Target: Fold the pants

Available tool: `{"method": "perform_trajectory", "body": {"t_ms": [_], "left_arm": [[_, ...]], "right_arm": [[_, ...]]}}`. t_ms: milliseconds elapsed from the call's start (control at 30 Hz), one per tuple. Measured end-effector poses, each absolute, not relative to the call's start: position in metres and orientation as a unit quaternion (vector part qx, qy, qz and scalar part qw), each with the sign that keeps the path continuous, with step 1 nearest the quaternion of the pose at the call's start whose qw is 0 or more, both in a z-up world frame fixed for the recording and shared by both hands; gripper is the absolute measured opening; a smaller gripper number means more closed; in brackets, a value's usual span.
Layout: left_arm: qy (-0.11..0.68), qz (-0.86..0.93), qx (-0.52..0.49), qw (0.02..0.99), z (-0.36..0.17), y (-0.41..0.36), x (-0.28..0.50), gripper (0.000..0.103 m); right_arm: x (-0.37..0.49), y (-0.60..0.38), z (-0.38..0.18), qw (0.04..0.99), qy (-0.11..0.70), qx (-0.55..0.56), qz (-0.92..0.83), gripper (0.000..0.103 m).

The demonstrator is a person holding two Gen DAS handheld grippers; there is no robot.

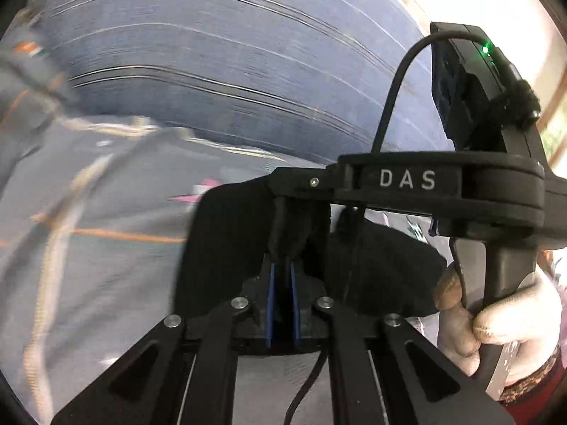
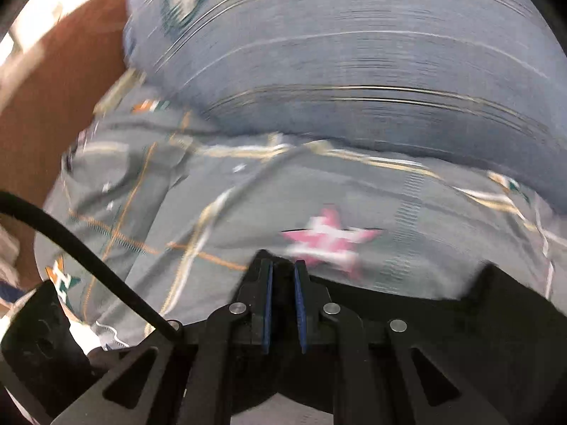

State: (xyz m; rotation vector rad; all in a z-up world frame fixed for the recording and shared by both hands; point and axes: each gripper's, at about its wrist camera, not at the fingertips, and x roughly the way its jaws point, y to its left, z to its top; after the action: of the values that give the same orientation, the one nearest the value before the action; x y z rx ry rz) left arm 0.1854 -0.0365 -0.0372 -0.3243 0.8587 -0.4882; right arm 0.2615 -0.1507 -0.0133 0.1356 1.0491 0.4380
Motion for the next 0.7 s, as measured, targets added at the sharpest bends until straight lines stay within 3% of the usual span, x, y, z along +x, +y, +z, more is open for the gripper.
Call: {"method": "perform_trajectory", "body": {"t_ms": [200,300,400,433,467,567,700], "left_arm": [[0.447,-0.263,-0.094,0.850,-0.063,-0.148,0.200,0.010],[0.459,-0.260,-0.075,0.846,-0.069,-0.163,0.194,0.020],[0.461,-0.299,-0.102,0.830,-0.059,-0.140,0.177,0.036],[0.459,-0.303,-0.114,0.827,-0.055,-0.125,0.171,0.044],[0.456,-0.295,-0.130,0.829,-0.050,-0.107,0.168,0.049],[0.451,-0.252,-0.171,0.839,-0.048,-0.054,0.170,0.054],[0.462,-0.199,-0.230,0.833,-0.068,-0.009,0.190,0.055]], "right_arm": [[0.258,-0.263,-0.045,0.849,0.489,0.134,0.149,0.012],[0.257,-0.289,-0.069,0.853,0.489,0.137,0.122,0.014],[0.250,-0.308,-0.070,0.854,0.474,0.168,0.132,0.030],[0.246,-0.315,-0.063,0.859,0.462,0.177,0.129,0.048],[0.242,-0.322,-0.055,0.868,0.447,0.177,0.123,0.059],[0.231,-0.333,-0.033,0.890,0.411,0.168,0.102,0.060],[0.230,-0.319,-0.017,0.881,0.411,0.184,0.147,0.061]]}}
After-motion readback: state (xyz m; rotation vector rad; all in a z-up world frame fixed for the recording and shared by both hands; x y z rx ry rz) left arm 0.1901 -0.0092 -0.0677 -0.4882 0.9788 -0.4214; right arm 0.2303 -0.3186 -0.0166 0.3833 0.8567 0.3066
